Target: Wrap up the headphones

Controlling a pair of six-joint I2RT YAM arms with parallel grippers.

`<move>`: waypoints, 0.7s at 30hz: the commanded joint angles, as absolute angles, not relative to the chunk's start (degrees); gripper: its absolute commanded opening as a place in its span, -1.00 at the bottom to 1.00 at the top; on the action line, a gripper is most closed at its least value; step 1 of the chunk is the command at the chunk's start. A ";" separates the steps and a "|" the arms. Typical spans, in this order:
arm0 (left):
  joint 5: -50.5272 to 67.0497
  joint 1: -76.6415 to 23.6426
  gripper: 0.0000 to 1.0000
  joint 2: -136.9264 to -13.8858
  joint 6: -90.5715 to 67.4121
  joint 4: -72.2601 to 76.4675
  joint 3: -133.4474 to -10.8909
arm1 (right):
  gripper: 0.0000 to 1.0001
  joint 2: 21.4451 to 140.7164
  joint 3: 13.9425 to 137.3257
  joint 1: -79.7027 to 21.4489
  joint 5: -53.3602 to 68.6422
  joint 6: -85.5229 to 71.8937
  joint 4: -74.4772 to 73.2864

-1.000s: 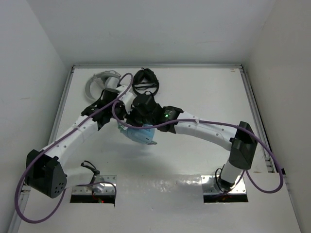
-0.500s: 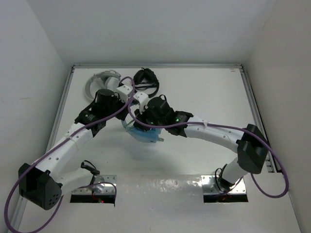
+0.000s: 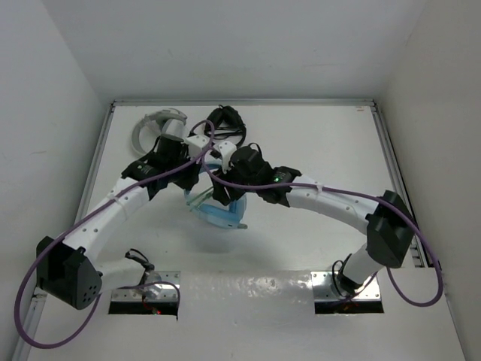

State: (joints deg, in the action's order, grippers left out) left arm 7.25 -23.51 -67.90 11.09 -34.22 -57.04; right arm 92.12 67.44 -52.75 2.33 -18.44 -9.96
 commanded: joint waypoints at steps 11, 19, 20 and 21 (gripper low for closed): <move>12.48 -23.73 -1.00 -70.92 14.06 -43.59 -62.49 | 0.19 83.67 69.87 -50.63 -7.03 -18.46 -20.57; 8.97 -23.73 -1.00 -73.03 7.13 -45.53 -65.12 | 0.40 82.71 67.94 -50.45 -5.62 -29.34 -21.45; 8.53 -23.73 -1.00 -73.39 6.60 -45.61 -65.47 | 0.40 82.88 67.50 -50.45 -6.15 -30.92 -21.53; 7.74 -23.73 -1.00 -73.39 5.37 -45.35 -66.00 | 0.40 83.32 66.54 -50.45 -8.24 -33.81 -21.88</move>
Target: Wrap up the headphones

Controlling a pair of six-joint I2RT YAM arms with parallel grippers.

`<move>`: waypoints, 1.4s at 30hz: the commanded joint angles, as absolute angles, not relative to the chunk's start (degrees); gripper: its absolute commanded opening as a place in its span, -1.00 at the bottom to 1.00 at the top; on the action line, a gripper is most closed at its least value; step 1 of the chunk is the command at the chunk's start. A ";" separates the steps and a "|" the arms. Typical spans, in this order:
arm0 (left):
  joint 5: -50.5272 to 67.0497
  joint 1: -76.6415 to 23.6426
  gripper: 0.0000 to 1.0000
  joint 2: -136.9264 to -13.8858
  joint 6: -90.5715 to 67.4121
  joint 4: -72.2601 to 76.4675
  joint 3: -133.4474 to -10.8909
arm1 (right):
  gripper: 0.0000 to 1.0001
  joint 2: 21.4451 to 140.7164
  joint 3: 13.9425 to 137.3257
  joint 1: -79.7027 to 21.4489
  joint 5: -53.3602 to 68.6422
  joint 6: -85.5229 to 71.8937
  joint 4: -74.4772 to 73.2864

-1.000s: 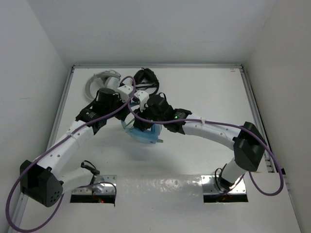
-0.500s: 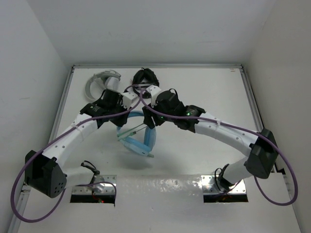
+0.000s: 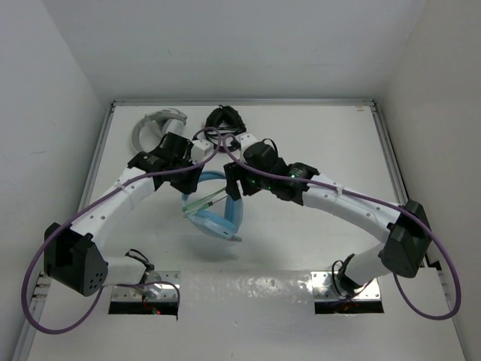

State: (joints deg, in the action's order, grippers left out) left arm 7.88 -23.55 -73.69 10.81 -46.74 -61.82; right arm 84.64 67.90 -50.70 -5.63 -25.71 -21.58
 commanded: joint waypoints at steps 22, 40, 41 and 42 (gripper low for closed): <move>5.89 -23.73 -1.00 -72.86 -1.41 -40.69 -68.73 | -1.00 94.48 68.64 -50.45 -9.31 -39.99 -21.71; 8.00 -23.64 0.04 -74.53 -1.14 -40.43 -72.85 | -1.00 93.78 70.40 -47.47 -6.86 -41.66 -25.31; 7.82 -23.73 0.08 -74.53 -1.32 -40.43 -73.38 | -1.00 93.69 70.40 -47.11 -7.12 -41.49 -25.66; 7.74 -23.73 0.15 -74.62 -1.58 -40.43 -73.91 | -1.00 93.60 70.66 -46.33 -7.38 -41.22 -26.62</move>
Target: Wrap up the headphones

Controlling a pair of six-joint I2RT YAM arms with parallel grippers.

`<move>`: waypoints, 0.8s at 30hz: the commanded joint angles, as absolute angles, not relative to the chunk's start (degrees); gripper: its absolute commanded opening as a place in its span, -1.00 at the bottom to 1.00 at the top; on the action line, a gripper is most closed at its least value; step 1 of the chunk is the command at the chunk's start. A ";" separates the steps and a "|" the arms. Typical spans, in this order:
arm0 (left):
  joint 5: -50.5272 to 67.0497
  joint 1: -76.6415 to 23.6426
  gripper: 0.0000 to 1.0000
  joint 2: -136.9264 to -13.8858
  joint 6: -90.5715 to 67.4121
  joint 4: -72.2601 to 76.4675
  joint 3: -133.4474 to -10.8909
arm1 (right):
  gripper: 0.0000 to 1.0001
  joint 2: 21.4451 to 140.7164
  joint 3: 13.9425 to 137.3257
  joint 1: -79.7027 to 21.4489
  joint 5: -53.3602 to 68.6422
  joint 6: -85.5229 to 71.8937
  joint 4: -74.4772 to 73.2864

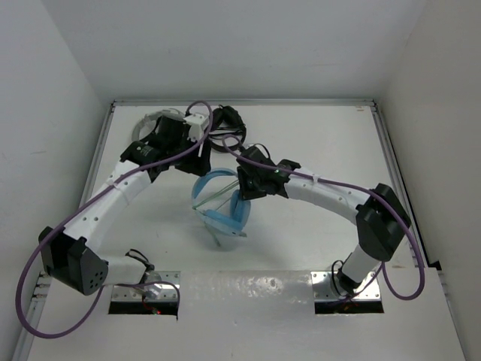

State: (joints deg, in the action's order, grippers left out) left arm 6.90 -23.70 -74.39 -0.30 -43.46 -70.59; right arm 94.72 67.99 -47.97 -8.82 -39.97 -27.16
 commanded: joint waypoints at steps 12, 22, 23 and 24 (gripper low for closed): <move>2.64 -23.64 0.36 -77.08 -1.41 -41.48 -79.63 | -1.00 89.65 67.24 -32.44 -9.05 -38.07 -34.35; 1.85 -23.64 0.36 -76.73 -0.97 -41.75 -77.69 | -1.00 92.28 66.36 -18.04 -13.71 -27.78 -47.28; 1.67 -23.64 0.36 -76.73 -0.79 -41.75 -77.78 | -1.00 92.29 65.31 -16.54 -13.80 -26.38 -48.16; 1.41 -23.64 0.36 -76.64 -0.70 -41.75 -77.96 | -1.00 92.46 64.78 -15.31 -14.58 -25.76 -48.69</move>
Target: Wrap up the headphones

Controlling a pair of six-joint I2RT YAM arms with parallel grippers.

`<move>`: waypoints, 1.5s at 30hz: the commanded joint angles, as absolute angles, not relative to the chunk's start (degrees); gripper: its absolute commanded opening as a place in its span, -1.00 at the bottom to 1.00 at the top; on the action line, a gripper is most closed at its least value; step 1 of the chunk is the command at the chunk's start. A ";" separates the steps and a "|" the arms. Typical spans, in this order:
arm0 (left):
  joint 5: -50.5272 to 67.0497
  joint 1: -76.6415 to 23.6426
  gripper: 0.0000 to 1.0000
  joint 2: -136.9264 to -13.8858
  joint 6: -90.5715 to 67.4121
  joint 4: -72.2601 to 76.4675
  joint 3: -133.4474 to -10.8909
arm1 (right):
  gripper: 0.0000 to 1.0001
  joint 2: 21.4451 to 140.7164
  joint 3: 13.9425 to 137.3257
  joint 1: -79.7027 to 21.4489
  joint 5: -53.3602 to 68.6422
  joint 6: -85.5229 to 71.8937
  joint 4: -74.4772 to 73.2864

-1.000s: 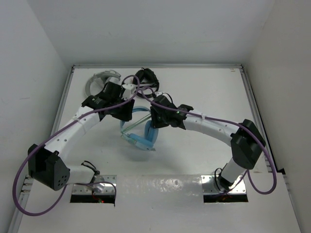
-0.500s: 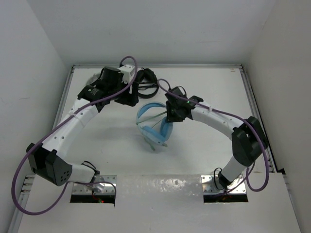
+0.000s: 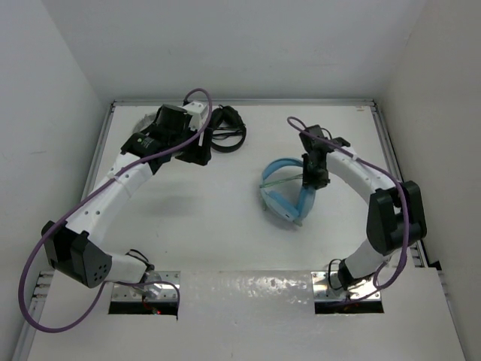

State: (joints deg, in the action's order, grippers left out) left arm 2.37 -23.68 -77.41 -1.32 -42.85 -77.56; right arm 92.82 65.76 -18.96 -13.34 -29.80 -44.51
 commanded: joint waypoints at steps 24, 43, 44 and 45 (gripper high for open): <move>-0.87 -23.47 0.40 -76.47 -0.70 -42.45 -78.74 | 0.98 83.70 75.49 12.04 -15.05 -20.04 -54.14; -9.93 -23.20 0.65 -24.09 25.39 -19.78 -24.62 | 0.98 17.60 26.92 9.32 -0.18 -30.22 -29.44; -9.93 -23.29 0.66 -22.08 26.44 -19.43 -23.13 | 0.98 13.31 25.94 9.40 -0.18 -31.02 -29.70; -9.58 -23.29 0.69 -21.36 29.41 -18.99 -20.07 | 0.98 11.44 24.27 9.40 -0.18 -32.16 -30.49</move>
State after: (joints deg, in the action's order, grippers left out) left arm -7.81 -23.53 -23.97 22.09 -26.39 -24.25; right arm 16.51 26.98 9.28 -2.24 -27.16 -35.16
